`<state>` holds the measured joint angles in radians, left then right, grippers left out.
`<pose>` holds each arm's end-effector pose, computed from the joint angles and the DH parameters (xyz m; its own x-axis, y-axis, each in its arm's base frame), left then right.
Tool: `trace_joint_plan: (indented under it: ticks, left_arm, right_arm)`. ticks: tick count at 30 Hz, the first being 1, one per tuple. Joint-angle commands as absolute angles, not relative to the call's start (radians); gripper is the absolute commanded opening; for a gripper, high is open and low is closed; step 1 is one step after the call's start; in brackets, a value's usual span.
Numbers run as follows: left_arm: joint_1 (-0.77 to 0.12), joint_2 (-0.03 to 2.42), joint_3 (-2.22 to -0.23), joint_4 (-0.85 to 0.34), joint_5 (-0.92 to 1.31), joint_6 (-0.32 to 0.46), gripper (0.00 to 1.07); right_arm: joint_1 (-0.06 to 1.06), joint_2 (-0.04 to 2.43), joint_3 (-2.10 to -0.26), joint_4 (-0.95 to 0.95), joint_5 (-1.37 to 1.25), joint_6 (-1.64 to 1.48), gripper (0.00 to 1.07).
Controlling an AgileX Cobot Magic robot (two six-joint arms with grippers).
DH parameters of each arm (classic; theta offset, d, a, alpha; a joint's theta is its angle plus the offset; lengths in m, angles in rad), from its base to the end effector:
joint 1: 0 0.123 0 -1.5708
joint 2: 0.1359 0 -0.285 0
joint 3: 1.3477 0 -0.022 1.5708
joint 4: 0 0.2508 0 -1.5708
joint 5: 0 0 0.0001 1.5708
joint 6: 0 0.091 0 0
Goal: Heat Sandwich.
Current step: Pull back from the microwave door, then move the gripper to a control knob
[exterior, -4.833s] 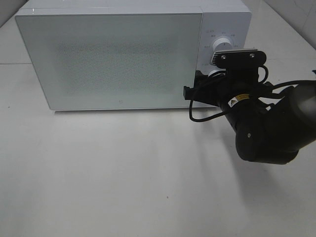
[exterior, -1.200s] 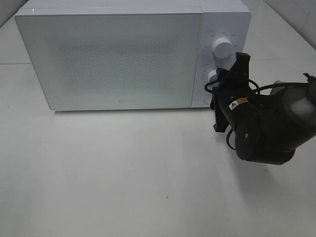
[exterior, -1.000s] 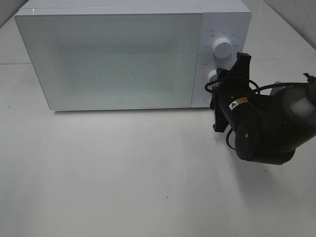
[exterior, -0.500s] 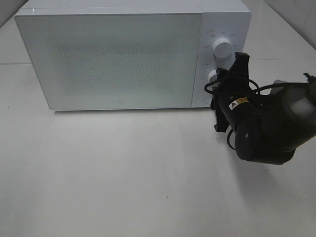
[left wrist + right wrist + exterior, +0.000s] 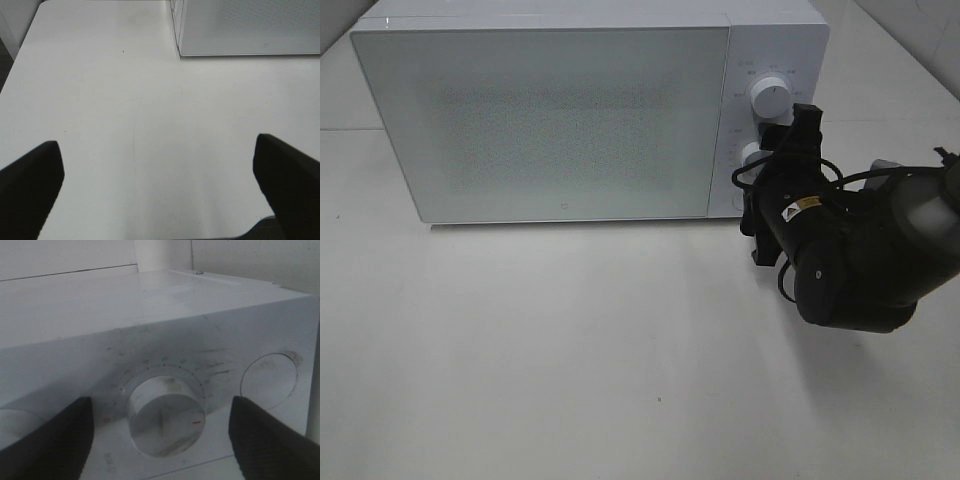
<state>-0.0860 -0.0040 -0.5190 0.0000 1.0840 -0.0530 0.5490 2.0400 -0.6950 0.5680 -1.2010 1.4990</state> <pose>-0.0086 0.0007 0.2806 -0.4585 -0.0136 -0.8886 0.0617 0.9970 -0.0471 0.3125 0.1377 0.1162 -0.0107 0.9954 0.0948 0.1033 -0.0932 0.9903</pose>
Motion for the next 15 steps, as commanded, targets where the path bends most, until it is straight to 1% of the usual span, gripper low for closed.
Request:
trace_joint_plan:
  ticks: [1, 7, 15]
  left_arm:
    - [-0.083, -0.02, -0.519, 0.0, 1.071, -0.058, 0.98]
    - [-0.083, -0.02, -0.519, 0.0, 1.071, -0.058, 0.98]
    - [-0.083, -0.02, -0.519, 0.0, 1.071, -0.058, 0.98]
  right_arm:
    - [0.547, 2.036, -0.701, 0.548, -1.257, 1.488, 0.76]
    - [0.547, 2.036, -0.687, 0.524, -1.257, 1.485, 0.76]
    - [0.549, 2.019, -0.608, 0.47, -1.262, 1.497, 0.76]
